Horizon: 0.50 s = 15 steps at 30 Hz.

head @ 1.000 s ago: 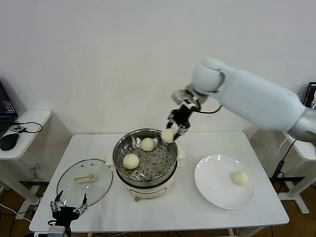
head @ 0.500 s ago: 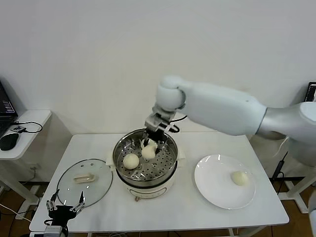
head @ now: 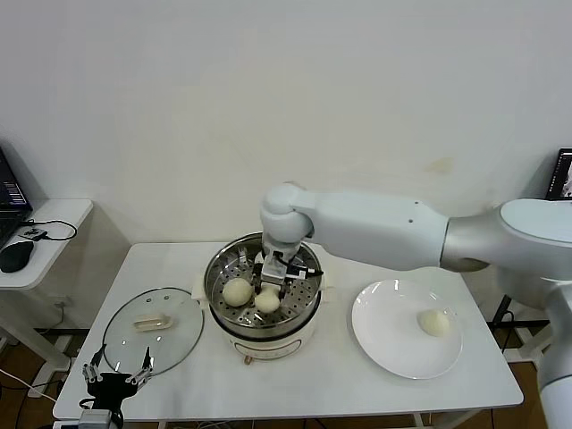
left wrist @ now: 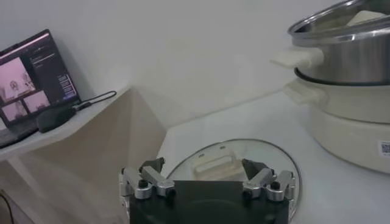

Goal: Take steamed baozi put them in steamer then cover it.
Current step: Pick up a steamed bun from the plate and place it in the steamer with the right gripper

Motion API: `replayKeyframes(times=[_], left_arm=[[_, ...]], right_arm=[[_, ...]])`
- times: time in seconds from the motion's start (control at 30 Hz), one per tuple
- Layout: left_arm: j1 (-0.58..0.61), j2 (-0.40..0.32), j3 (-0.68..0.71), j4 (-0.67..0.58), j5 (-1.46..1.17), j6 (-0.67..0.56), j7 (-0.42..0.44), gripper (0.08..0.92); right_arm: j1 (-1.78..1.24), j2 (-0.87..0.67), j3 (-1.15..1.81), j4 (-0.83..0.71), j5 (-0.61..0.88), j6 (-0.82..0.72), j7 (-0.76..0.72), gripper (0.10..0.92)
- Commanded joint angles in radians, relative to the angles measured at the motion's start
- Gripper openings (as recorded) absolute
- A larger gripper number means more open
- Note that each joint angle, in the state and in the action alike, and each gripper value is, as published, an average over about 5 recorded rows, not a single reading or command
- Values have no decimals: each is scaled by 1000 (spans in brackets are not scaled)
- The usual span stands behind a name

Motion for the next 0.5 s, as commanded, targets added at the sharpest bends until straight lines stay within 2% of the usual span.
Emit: replayKeyframes(times=[0.03, 0.5], left_arm=[[1, -3, 1, 0, -2, 0, 0, 823], [3, -5, 7, 4, -2, -2, -2, 823]], right_arm=[[-19, 30, -20, 12, -71, 44, 32, 492], [-17, 34, -32, 44, -46, 30, 27, 493]])
